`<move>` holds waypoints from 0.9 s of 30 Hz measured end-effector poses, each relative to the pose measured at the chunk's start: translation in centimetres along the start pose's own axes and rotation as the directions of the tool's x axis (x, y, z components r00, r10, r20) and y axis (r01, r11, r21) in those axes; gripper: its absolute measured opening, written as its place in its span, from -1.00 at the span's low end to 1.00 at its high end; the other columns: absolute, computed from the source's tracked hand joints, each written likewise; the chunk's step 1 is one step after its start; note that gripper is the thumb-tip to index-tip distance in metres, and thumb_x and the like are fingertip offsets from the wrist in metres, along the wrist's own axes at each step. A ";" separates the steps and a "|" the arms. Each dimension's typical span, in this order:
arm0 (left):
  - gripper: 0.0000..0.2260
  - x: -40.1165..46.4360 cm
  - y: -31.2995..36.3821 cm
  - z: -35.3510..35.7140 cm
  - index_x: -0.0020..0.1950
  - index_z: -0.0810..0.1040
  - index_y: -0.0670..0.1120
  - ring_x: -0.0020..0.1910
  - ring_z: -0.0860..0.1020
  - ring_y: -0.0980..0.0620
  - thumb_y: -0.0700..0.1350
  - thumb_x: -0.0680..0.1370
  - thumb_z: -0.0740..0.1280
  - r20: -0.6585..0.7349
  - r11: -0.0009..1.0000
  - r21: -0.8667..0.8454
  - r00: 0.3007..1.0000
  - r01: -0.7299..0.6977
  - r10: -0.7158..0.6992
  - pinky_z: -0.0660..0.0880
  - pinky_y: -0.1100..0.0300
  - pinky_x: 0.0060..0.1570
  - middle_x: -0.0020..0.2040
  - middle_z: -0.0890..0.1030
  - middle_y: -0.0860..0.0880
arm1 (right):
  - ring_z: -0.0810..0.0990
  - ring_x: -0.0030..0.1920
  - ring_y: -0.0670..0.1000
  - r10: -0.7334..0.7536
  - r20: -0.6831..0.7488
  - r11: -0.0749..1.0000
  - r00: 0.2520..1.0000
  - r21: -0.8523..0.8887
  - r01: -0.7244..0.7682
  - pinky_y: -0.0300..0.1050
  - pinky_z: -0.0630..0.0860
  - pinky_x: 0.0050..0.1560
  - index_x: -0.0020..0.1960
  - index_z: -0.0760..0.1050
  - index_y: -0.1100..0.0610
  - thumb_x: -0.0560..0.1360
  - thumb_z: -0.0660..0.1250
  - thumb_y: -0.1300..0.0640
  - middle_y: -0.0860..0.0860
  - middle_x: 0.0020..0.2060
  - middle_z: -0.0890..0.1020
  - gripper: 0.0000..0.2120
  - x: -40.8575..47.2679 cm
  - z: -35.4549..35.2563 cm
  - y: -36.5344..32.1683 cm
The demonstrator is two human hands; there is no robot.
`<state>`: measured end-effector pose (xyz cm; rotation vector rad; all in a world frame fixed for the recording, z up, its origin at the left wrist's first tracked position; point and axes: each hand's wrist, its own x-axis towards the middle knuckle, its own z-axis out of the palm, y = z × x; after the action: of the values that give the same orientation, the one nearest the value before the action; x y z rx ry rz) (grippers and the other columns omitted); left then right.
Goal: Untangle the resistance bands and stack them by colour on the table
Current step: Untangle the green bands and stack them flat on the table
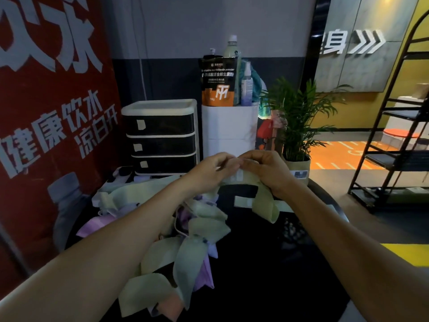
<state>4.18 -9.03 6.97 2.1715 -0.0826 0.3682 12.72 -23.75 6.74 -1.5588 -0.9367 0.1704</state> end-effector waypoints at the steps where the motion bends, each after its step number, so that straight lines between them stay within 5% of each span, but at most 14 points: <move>1: -0.94 0.1 -0.2 0.3 -0.07 0.52 0.05 -0.28 0.43 0.21 0.00 0.56 0.28 -0.004 1.000 -0.012 1.000 0.017 -0.017 0.37 0.29 -0.21 -0.23 0.50 0.11 | 0.55 -0.24 -0.09 0.003 -0.008 1.000 1.000 -0.023 -0.003 -0.25 0.49 -0.15 -0.18 0.62 0.14 0.45 0.38 0.26 0.06 -0.26 0.64 -0.93 -0.3 -0.6 0.0; 5: -0.89 0.2 -0.2 1.4 -0.20 0.53 -0.01 -0.33 0.38 0.13 -0.15 0.53 0.34 -0.025 0.996 -0.092 0.999 0.018 -0.020 0.33 0.25 -0.26 -0.33 0.47 0.06 | 0.57 -0.28 -0.14 0.040 0.051 0.993 0.998 -0.110 -0.034 -0.27 0.52 -0.22 -0.20 0.61 0.08 0.40 0.43 0.23 -0.04 -0.31 0.63 -0.93 -1.2 -2.7 0.2; 10: -0.84 0.3 0.3 1.9 -0.25 0.51 -0.02 -0.31 0.39 0.14 -0.18 0.53 0.34 -0.075 0.999 -0.035 0.996 0.037 -0.039 0.35 0.25 -0.19 -0.34 0.45 0.06 | 0.56 -0.23 -0.02 0.123 0.050 0.960 0.991 -0.258 -0.107 -0.11 0.54 -0.11 -0.15 0.52 0.14 0.34 0.50 0.26 0.07 -0.24 0.60 -0.82 -2.0 -4.0 0.7; 19: -0.76 0.0 1.1 1.6 -0.36 0.47 -0.03 -0.54 0.27 0.24 -0.05 0.48 0.40 -0.136 0.997 0.030 0.988 0.077 -0.072 0.23 0.38 -0.46 -0.47 0.34 0.11 | 0.45 -0.19 -0.03 -0.015 0.003 0.863 1.000 -0.505 0.015 -0.08 0.45 -0.05 -0.15 0.56 0.12 0.40 0.43 0.29 -0.11 -0.25 0.45 -0.89 -2.0 -4.9 0.3; 23: -0.74 0.1 1.2 1.8 -0.37 0.45 -0.02 -0.52 0.26 0.23 -0.02 0.48 0.40 -0.145 0.994 0.065 0.986 0.088 -0.078 0.23 0.38 -0.47 -0.47 0.32 0.10 | 0.45 -0.20 -0.02 0.044 0.037 0.880 0.998 -0.474 -0.021 -0.05 0.45 -0.08 -0.17 0.49 0.10 0.46 0.37 0.30 -0.03 -0.24 0.48 -0.87 -2.3 -4.9 0.2; 27: -0.74 0.3 1.1 2.0 -0.35 0.47 -0.03 -0.50 0.27 0.17 0.04 0.48 0.39 -0.150 0.989 0.102 0.984 0.108 -0.092 0.23 0.29 -0.43 -0.46 0.33 0.08 | 0.52 -0.12 0.04 0.176 0.046 0.959 0.983 -0.235 -0.161 -0.01 0.57 0.00 -0.19 0.45 0.07 0.51 0.29 0.31 0.10 -0.16 0.50 -0.82 -2.7 -5.0 -0.3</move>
<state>4.71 -11.29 6.86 2.2397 0.1311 0.4813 13.79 -29.27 7.18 -1.8598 -0.8986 0.2421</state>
